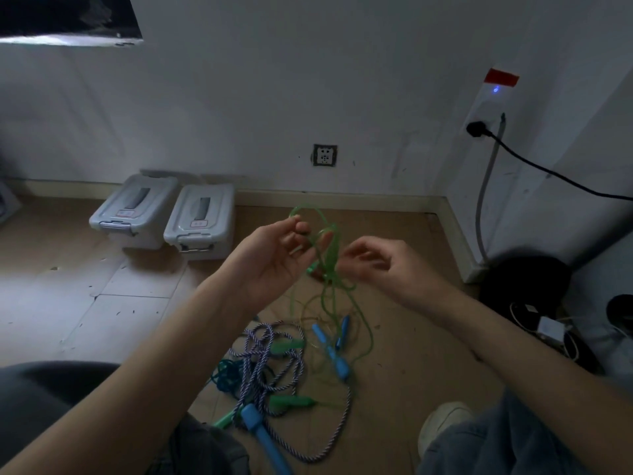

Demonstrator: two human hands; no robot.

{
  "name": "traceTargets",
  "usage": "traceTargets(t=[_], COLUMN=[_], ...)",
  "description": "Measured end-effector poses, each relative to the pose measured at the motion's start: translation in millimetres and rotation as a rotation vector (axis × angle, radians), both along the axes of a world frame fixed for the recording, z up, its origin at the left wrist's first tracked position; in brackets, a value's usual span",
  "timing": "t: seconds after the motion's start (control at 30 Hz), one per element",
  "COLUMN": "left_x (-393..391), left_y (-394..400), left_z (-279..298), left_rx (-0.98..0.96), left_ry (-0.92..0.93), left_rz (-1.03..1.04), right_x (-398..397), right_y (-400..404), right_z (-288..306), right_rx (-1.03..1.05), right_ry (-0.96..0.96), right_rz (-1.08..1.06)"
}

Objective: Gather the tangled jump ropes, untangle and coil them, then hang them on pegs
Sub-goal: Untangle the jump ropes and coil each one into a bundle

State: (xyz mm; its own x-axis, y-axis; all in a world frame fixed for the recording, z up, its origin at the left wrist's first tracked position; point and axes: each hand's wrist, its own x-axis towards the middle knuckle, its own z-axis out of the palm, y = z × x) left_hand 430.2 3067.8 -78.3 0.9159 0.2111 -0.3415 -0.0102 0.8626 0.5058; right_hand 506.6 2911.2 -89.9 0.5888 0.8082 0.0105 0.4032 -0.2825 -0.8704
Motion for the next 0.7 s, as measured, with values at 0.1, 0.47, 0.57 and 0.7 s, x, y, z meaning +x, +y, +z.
traceTargets(t=[0.1, 0.47, 0.57, 0.7], left_x=[-3, -12, -14, -14], left_y=[-5, 22, 26, 18], left_z=[2, -9, -12, -5], left_rx=[0.119, 0.675, 0.606, 0.892], left_ry=[0.02, 0.264, 0.211, 0.059], left_rz=[-0.089, -0.387, -0.391, -0.275], right_x=[-3, 33, 35, 28], right_y=[4, -12, -14, -14], right_z=[-8, 9, 14, 12], right_rx=[0.02, 0.37, 0.393, 0.325], right_ry=[-0.24, 0.639, 0.645, 0.601], right_rz=[-0.042, -0.386, -0.278, 0.004])
